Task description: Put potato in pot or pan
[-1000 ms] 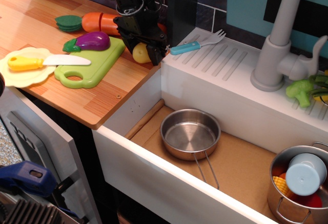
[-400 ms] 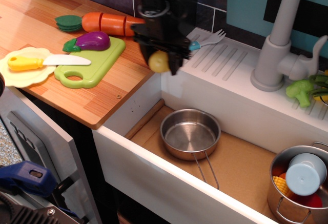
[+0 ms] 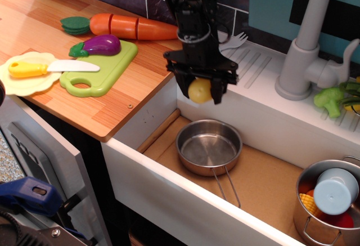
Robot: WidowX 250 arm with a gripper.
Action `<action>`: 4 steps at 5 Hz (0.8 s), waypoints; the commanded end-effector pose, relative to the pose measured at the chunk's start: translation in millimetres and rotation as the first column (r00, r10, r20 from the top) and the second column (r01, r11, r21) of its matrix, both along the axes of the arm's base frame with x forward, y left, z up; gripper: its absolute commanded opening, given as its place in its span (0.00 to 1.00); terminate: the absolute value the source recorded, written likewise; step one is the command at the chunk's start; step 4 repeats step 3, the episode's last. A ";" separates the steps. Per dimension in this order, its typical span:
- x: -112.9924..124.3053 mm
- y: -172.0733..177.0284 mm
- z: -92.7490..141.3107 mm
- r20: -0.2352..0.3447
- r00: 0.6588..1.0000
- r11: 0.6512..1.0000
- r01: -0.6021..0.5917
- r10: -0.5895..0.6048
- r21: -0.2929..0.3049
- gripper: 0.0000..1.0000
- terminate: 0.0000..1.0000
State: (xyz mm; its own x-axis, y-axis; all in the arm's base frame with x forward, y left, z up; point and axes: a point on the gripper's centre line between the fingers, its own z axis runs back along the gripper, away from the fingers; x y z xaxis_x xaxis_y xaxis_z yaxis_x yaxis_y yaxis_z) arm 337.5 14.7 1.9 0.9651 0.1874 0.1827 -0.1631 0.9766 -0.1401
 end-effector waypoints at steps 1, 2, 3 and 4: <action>4.4 -3.3 17.1 0.092 0.995 0.999 -0.025 0.027 -0.022 1.00 0.00; 4.4 -3.3 17.1 0.092 0.995 0.999 -0.025 0.027 -0.022 1.00 0.00; 4.4 -3.3 17.1 0.092 0.995 0.999 -0.025 0.027 -0.022 1.00 1.00; 4.4 -3.3 17.1 0.092 0.995 0.999 -0.025 0.027 -0.022 1.00 1.00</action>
